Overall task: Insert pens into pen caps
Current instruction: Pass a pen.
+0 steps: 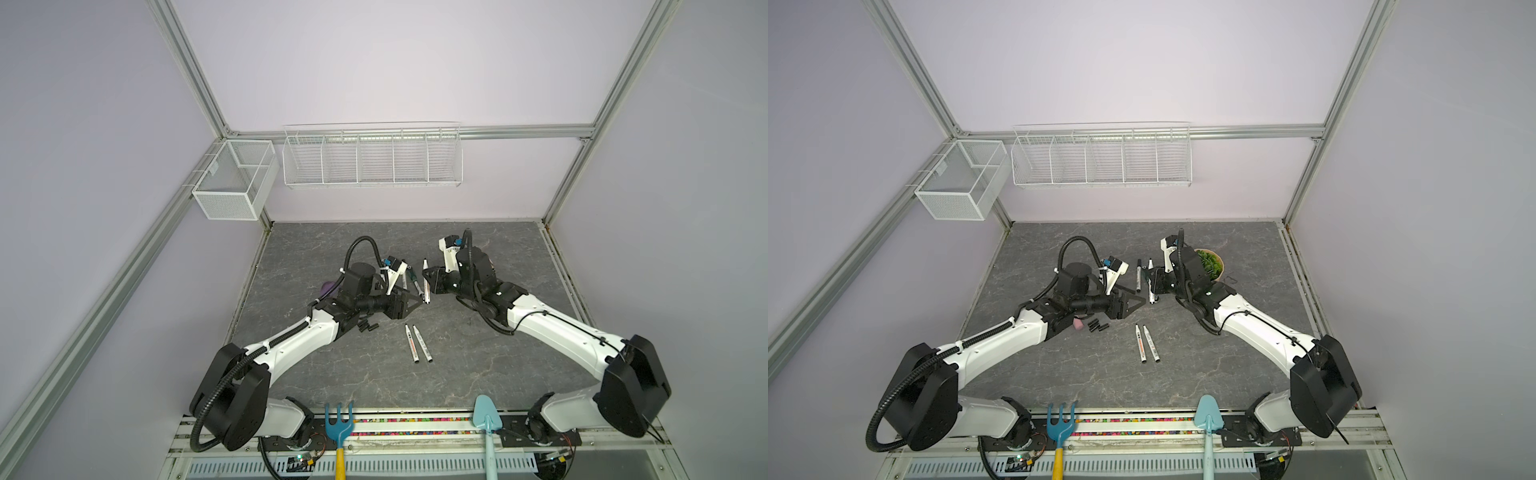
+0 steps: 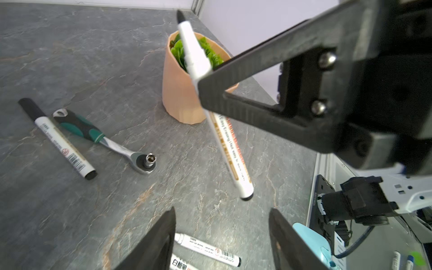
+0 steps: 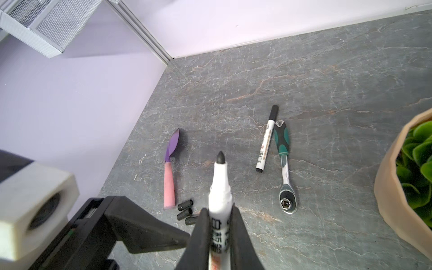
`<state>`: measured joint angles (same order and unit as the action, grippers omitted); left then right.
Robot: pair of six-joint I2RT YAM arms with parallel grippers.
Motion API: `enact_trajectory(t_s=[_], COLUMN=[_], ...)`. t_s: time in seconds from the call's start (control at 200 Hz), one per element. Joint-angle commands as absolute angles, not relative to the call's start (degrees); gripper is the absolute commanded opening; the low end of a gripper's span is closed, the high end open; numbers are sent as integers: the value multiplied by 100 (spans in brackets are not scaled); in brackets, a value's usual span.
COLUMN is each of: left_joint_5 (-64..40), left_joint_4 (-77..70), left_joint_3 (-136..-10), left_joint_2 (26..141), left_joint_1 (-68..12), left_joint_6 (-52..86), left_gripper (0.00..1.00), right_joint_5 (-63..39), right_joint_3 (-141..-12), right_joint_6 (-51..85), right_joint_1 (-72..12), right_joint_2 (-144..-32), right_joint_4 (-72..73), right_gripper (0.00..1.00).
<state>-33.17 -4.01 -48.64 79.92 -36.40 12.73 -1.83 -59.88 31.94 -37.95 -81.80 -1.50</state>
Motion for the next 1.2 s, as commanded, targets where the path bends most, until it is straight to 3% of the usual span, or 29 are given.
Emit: enact_trajectory(t_s=[0.0,0.18,0.36,0.74,0.965,1.005,1.045,1.12,1.195], left_joint_5=[-3706,-3747,-3709,-3847,-3774,-3722,-3651,-3422,-2882], left_joint_4=[-546,-1095,-1301,-1558,-1727,-1698,-1675,-1690,-1877], left_joint_3=[-5178,-5435,-5701,-5898,-5818,-5805,-5769,-5621,-5247], left_joint_2=[8213,8662,9018,9386,9374,9338,9280,9178,8973], left_joint_1=[-3648,-3647,-3656,-3675,-3684,-3674,-3665,-3534,-3247], left_joint_6=[1173,1572,1717,2046,2176,2156,2178,2418,2920], left_gripper=[60,53,38,26,0,0,0,0,0], right_joint_5=[-309,-308,-282,-171,-171,-144,-133,-258,-289], right_joint_3=[-5848,-5812,-5748,-5634,-5582,-5596,-5590,-5714,-5955], right_joint_6=[3370,3377,3451,3506,3502,3483,3436,3146,2621], right_joint_1=[-3800,-3827,-3824,-3814,-3801,-3806,-3802,-3834,-4017], right_joint_2=[-8152,-8070,-7993,-7778,-7699,-7684,-7682,-7783,-7996], right_joint_4=[181,217,307,425,405,343,298,-35,-550], right_gripper=[11,11,11,10,10,11,14,34,46])
